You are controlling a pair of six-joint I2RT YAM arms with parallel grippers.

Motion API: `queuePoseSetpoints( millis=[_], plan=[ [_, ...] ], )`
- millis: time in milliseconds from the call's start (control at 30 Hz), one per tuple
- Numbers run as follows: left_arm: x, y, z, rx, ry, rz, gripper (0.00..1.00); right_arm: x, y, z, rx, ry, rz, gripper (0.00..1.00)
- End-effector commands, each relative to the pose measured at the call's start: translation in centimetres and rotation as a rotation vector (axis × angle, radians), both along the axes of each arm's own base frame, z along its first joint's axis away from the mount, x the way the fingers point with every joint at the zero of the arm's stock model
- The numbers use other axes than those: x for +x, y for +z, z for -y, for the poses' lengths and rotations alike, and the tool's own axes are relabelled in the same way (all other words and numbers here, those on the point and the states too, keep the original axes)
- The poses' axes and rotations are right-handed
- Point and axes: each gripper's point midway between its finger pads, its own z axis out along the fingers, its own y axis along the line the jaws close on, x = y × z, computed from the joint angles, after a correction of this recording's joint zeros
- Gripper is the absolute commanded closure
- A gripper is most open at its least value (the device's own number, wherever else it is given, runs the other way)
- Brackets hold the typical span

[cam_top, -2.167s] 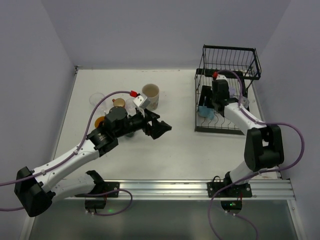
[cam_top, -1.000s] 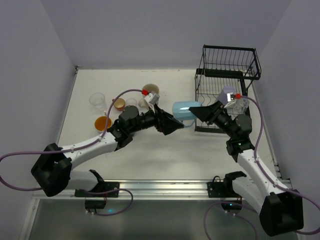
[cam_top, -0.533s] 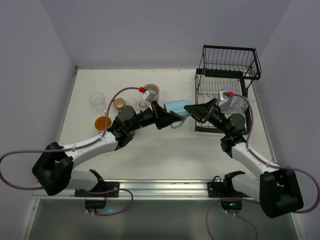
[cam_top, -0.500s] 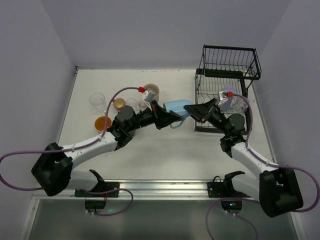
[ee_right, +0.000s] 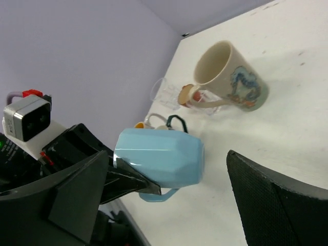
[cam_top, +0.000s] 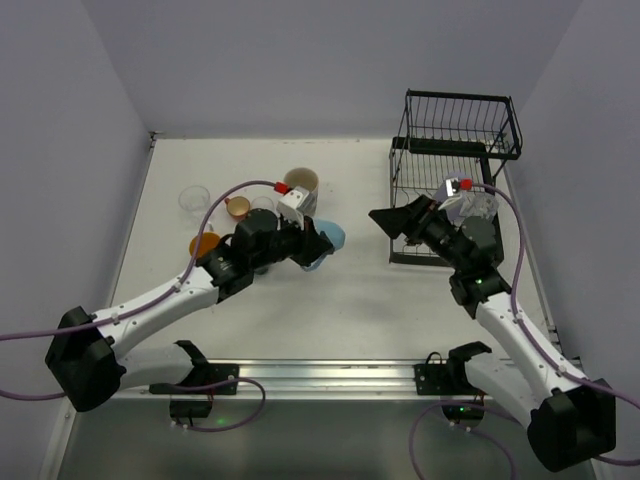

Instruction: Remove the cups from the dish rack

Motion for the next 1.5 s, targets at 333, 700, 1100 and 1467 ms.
queuePoseSetpoints(
  millis=[333,700,1100,1467],
  plan=[
    [5.5,-8.3,-3.2,0.463,0.222,-0.089,1.00,5.7,-2.6,13.1,-0.685,-0.612,-0.050,0.01],
    [7.5,-11.2,-4.2,0.631,0.284,-0.138,0.95,10.3,-5.7,19.4,-0.847,-0.747,-0.197,0.05],
    [7.3,-11.1,-6.0,0.679,0.334,-0.133,0.36,14.9,-6.4,22.3,-0.907,-0.800,-0.228,0.06],
    [5.1,-4.6,-5.1,0.461,0.267,-0.048,0.23,18.2,-9.0,23.0,-0.973,-0.769,-0.268,0.08]
  ],
)
